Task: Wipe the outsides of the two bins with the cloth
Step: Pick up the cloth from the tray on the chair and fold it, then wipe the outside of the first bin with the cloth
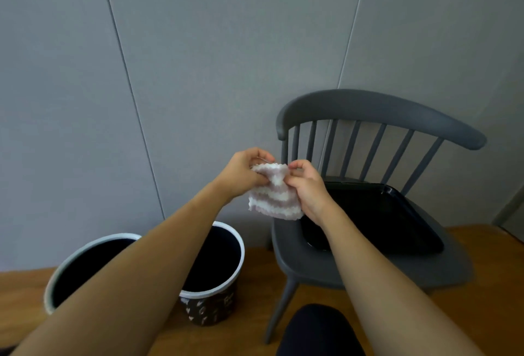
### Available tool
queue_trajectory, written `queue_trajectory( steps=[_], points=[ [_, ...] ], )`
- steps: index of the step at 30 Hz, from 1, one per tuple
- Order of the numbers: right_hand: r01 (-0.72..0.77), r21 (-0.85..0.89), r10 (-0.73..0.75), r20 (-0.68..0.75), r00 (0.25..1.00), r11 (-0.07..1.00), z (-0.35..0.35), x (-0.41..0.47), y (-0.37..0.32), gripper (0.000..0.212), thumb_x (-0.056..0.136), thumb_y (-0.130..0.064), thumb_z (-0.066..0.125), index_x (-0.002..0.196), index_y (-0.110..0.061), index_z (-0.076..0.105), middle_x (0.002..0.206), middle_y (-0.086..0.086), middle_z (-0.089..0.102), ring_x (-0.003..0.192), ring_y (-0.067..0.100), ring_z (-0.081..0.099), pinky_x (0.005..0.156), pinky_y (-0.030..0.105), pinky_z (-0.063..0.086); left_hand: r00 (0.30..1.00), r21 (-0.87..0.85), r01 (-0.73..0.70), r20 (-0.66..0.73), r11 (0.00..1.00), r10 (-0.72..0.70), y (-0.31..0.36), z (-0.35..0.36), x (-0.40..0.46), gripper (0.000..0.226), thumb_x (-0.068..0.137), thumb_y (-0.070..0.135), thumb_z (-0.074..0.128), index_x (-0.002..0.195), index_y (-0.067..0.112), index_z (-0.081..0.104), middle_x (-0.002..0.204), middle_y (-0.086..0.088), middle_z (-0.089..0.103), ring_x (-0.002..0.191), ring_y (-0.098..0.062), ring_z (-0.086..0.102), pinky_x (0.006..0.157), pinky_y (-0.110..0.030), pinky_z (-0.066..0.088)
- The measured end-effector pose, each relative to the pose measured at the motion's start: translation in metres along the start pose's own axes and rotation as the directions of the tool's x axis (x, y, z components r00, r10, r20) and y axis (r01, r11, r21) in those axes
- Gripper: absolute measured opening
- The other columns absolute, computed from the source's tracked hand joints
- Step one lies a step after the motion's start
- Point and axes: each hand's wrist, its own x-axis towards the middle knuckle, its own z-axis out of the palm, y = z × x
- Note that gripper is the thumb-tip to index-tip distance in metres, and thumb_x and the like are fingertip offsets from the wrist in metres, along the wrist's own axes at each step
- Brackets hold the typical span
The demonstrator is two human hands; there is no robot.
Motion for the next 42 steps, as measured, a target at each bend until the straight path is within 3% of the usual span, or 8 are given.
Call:
queue_trajectory(
  steps=[6,10,15,19,26,31,36,42],
  points=[
    [0.208,-0.197,-0.227,-0.079,0.971,0.958,0.03,-0.012,-0.002,0.007,0.091,-0.024,0.065,0.088,-0.02,0.059,0.087,-0.002,0.067,0.079,0.01,0.065,0.063,0.019,0.05,1.0,-0.126,0.022,0.014,0.992,-0.02,-0.001,-0.018,-0.023,0.037,0.077,-0.009,0.066,0.1,0.02,0.063,0.087,-0.002,0.071,0.083,-0.018,0.069,0.07,-0.03,0.056],
    [0.233,-0.213,-0.252,-0.065,0.966,0.949,0.055,-0.024,0.001,0.009,0.094,-0.024,0.061,0.087,-0.027,0.066,0.083,-0.008,0.069,0.077,0.005,0.066,0.063,0.019,0.052,0.999,-0.172,0.028,0.045,0.985,-0.02,-0.009,-0.031,-0.034,0.04,0.077,-0.01,0.066,0.101,0.022,0.062,0.09,-0.004,0.07,0.085,-0.021,0.068,0.071,-0.032,0.055],
    [0.12,-0.107,-0.12,0.012,0.993,0.987,0.082,-0.035,-0.006,0.021,0.098,-0.038,0.05,0.096,-0.043,0.071,0.095,-0.006,0.073,0.094,0.019,0.069,0.085,0.045,0.057,0.995,-0.119,-0.067,-0.076,0.991,0.058,-0.014,-0.046,-0.039,0.042,0.075,-0.006,0.07,0.102,0.025,0.064,0.098,-0.015,0.062,0.083,-0.022,0.063,0.073,-0.031,0.057],
    [-0.004,0.119,-0.012,0.13,0.991,0.993,0.109,-0.042,-0.004,0.033,0.102,-0.042,0.041,0.122,-0.03,0.063,0.116,0.004,0.07,0.109,0.022,0.066,0.096,0.046,0.051,0.983,-0.019,-0.137,-0.128,0.99,0.133,-0.022,-0.07,-0.045,0.042,0.074,-0.006,0.071,0.1,0.025,0.065,0.087,-0.006,0.051,0.073,-0.014,0.05,0.062,-0.019,0.048],
    [-0.103,0.229,0.053,0.214,0.975,0.968,0.127,-0.048,0.016,0.036,0.098,-0.052,0.042,0.123,-0.034,0.06,0.118,0.004,0.069,0.108,0.022,0.067,0.088,0.043,0.056,0.989,0.108,-0.136,-0.036,0.985,0.14,-0.047,-0.09,-0.042,0.036,0.07,0.006,0.082,0.095,0.024,0.064,0.083,0.002,0.055,0.068,-0.005,0.049,0.061,-0.011,0.044],
    [-0.286,0.355,0.178,0.306,0.935,0.89,0.125,-0.038,0.044,0.046,0.096,-0.056,0.039,0.125,-0.026,0.057,0.112,0.008,0.071,0.102,0.028,0.068,0.078,0.045,0.057,0.997,0.03,-0.079,0.008,0.996,0.078,-0.085,-0.08,-0.03,0.025,0.072,0.0,0.078,0.082,0.017,0.063,0.074,0.004,0.064,0.062,0.004,0.057,0.056,-0.014,0.047],
    [-0.201,0.054,0.181,0.255,0.95,0.978,0.123,-0.025,0.075,0.032,0.097,-0.053,0.044,0.115,-0.03,0.058,0.083,0.008,0.061,0.061,0.016,0.059,0.053,0.031,0.05,0.999,0.214,-0.035,0.005,0.976,0.034,-0.125,-0.077,-0.024,0.027,0.067,0.013,0.085,0.082,0.02,0.064,0.073,0.011,0.063,0.069,-0.008,0.057,0.067,-0.021,0.046],
    [-0.121,-0.324,0.144,0.049,0.988,0.938,0.121,-0.02,0.156,0.017,0.092,-0.056,0.044,0.097,-0.043,0.054,0.083,0.003,0.064,0.063,0.014,0.059,0.05,0.029,0.047,0.964,0.578,0.13,0.116,0.806,-0.239,-0.203,-0.07,-0.044,0.049,0.066,0.041,0.082,0.109,0.03,0.06,0.097,0.012,0.062,0.092,-0.011,0.059,0.084,-0.029,0.049]
  ],
)
